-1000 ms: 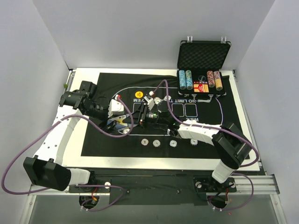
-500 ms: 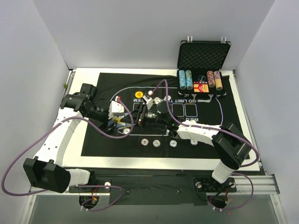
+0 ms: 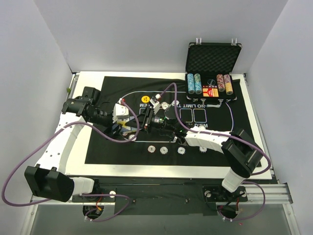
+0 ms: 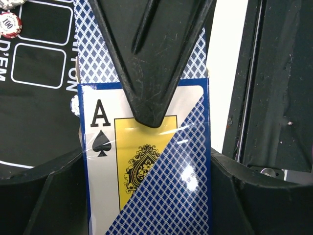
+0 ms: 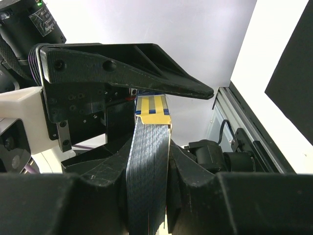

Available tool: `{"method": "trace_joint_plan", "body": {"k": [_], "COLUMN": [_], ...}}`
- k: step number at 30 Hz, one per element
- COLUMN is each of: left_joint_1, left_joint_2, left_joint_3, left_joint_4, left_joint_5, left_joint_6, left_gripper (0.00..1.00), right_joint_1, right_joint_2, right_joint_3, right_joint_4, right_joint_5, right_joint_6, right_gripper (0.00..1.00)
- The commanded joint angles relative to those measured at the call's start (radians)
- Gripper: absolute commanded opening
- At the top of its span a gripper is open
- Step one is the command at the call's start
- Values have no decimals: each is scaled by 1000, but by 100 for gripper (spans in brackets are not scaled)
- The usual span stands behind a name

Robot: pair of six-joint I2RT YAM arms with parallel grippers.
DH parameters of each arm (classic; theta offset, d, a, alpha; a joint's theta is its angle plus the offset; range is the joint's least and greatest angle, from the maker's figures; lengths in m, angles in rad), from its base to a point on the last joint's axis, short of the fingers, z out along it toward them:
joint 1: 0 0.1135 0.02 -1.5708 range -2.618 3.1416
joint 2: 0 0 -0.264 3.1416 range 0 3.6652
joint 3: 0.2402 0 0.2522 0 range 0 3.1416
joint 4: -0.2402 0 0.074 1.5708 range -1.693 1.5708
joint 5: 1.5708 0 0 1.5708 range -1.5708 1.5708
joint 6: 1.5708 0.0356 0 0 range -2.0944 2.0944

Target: Distribute texas hold em gaming equipment

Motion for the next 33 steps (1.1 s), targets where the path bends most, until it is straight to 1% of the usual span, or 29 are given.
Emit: {"method": "trace_joint_plan", "body": {"k": [1, 4, 8, 12, 13, 15, 18, 19, 22, 26, 31, 33], "left_joint_1": [13, 10, 13, 13, 11, 10, 7, 5, 2, 2, 2, 1], "left_joint_2": [-30, -53, -62, -73, -73, -75, -72, -67, -41, -18, -19, -9], "left_joint_3": [28, -1, -3, -3, -4, -4, -1, 0, 9, 31, 36, 39], "left_joint_4": [56, 105, 113, 142, 158, 158, 109, 92, 20, -32, -40, -58], "left_joint_5": [63, 49, 40, 31, 26, 34, 43, 43, 42, 51, 58, 58], "left_joint_6": [-41, -50, -67, -105, -124, -130, -84, -69, 0, 46, 74, 94], "left_gripper": [77, 77, 78, 85, 93, 94, 94, 94, 84, 79, 73, 65], "right_joint_1": [4, 4, 4, 4, 4, 4, 4, 2, 4, 4, 4, 5], "right_joint_2": [-11, -4, 5, 9, 10, 10, 6, 7, 10, 15, 15, 12], "right_joint_3": [48, 57, 58, 60, 60, 61, 57, 55, 51, 58, 57, 57], "right_joint_4": [114, 112, 88, 83, 81, 75, 71, 71, 69, 58, 48, 49], "right_joint_5": [8, 5, 0, -1, -3, -3, -2, 0, 2, 0, 2, 2], "right_joint_6": [7, 11, 5, 7, 7, 4, -2, -2, -2, -4, -10, -10], "right_gripper": [5, 5, 4, 3, 2, 2, 2, 2, 2, 2, 2, 2]}}
